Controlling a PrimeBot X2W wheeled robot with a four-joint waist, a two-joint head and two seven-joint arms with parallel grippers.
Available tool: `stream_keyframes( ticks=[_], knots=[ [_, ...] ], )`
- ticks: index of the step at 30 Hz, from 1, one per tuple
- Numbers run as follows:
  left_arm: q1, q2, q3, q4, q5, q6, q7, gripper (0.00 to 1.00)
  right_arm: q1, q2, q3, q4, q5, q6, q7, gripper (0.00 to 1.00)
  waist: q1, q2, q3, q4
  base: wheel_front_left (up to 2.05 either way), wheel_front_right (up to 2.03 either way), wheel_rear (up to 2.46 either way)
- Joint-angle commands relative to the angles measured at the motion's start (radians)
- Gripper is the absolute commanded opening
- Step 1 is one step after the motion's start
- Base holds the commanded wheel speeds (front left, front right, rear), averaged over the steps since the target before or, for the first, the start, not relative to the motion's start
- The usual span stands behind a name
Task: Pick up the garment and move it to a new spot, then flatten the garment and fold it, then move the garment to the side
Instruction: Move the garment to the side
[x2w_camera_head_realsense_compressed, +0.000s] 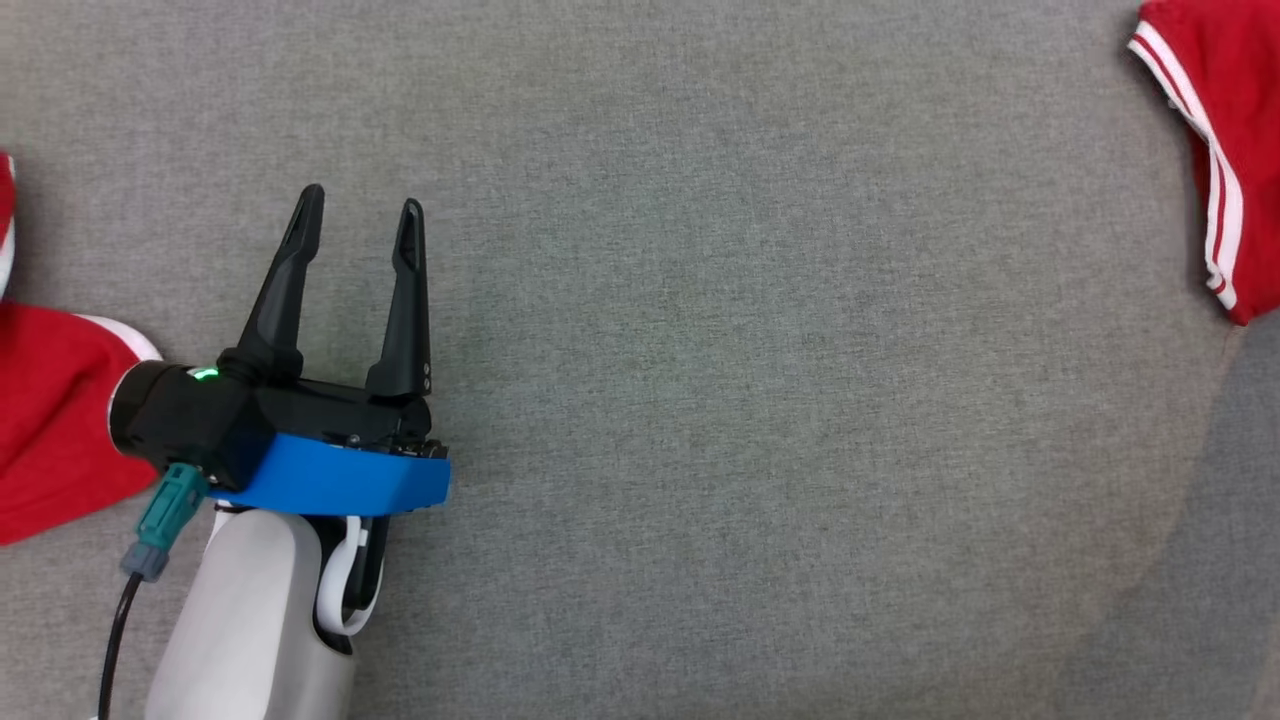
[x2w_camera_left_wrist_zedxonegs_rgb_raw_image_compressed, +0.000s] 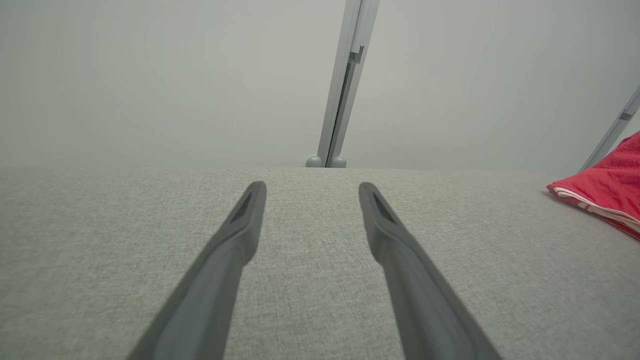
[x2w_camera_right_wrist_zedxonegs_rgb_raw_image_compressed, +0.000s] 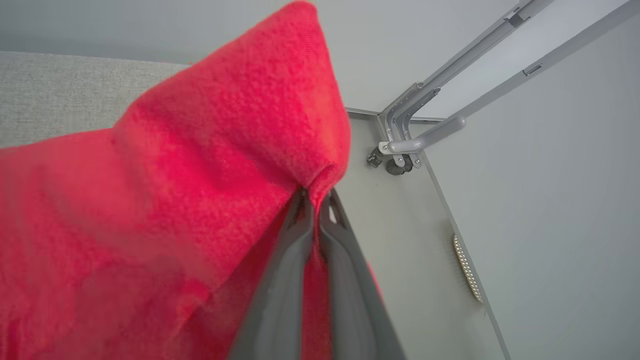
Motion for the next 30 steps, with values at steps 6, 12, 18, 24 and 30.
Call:
stream_keyframes(
  ticks=[6,12,18,24,30],
  knots=[
    [0.014,-0.006,-0.002,0.004,-0.005,-0.007,-0.004,1.00,0.035,0.032,-0.078,-0.011,-0.080,0.000,-0.002,0.00,0.0001,0.0000,-0.018,0.017,0.00,0.00,0.00],
    [0.021,-0.008,-0.008,0.020,-0.009,-0.007,-0.004,1.00,0.049,0.067,-0.131,0.005,-0.129,0.000,-0.009,1.00,0.0001,0.0000,-0.054,0.034,0.00,0.00,0.00],
    [0.052,-0.014,0.004,0.041,-0.016,-0.007,-0.004,1.00,0.094,0.116,-0.177,0.033,-0.156,0.000,-0.038,1.00,0.0001,0.0000,-0.147,0.054,0.00,0.00,0.00],
    [0.121,-0.019,0.037,0.072,-0.017,-0.007,-0.004,1.00,0.203,0.198,-0.128,0.036,-0.056,0.000,-0.192,1.00,0.0001,0.0000,-0.286,0.070,0.00,0.00,0.00],
    [0.217,-0.025,0.079,0.101,-0.003,0.007,-0.004,1.00,0.397,0.271,0.047,-0.035,0.116,0.000,-0.374,1.00,0.0001,0.0000,-0.423,0.082,0.00,0.00,0.00]
  ],
)
